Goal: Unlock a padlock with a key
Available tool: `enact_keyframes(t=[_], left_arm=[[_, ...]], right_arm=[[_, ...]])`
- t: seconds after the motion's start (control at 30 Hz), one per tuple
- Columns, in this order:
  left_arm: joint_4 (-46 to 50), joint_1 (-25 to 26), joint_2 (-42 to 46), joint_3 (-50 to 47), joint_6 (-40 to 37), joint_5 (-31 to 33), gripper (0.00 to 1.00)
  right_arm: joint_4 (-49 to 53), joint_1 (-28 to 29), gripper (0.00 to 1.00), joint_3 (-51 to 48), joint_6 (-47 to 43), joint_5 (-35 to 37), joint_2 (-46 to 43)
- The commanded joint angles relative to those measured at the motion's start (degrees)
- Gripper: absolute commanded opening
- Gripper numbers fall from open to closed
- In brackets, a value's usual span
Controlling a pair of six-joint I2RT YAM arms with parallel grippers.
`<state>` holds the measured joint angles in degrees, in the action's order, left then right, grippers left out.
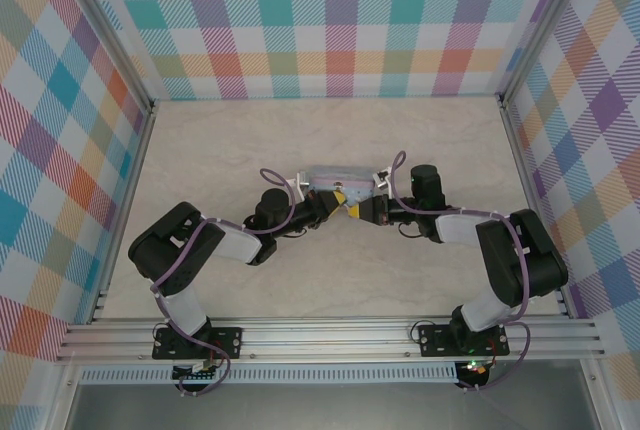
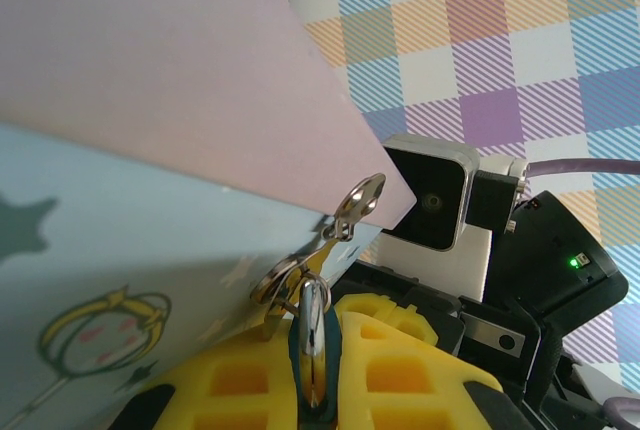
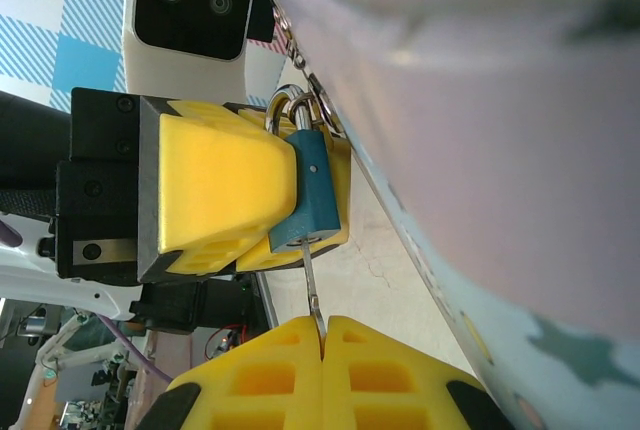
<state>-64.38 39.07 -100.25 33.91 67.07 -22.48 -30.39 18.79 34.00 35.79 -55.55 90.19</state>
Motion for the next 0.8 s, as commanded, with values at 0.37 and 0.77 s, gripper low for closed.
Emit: enact_keyframes(t=[0.37, 0.77], left_arm=[[-8.6, 0.7, 1.3, 1.4, 0.6, -7.2, 0.0], [-11.3, 3.0, -1.2, 2.8, 2.0, -6.0, 0.0]], right_arm=[[-11.4, 0.5, 0.01, 3.8, 6.5, 1.2, 5.2], [-16.4, 1.2, 0.0, 7.0, 11.7, 3.9, 9.3]])
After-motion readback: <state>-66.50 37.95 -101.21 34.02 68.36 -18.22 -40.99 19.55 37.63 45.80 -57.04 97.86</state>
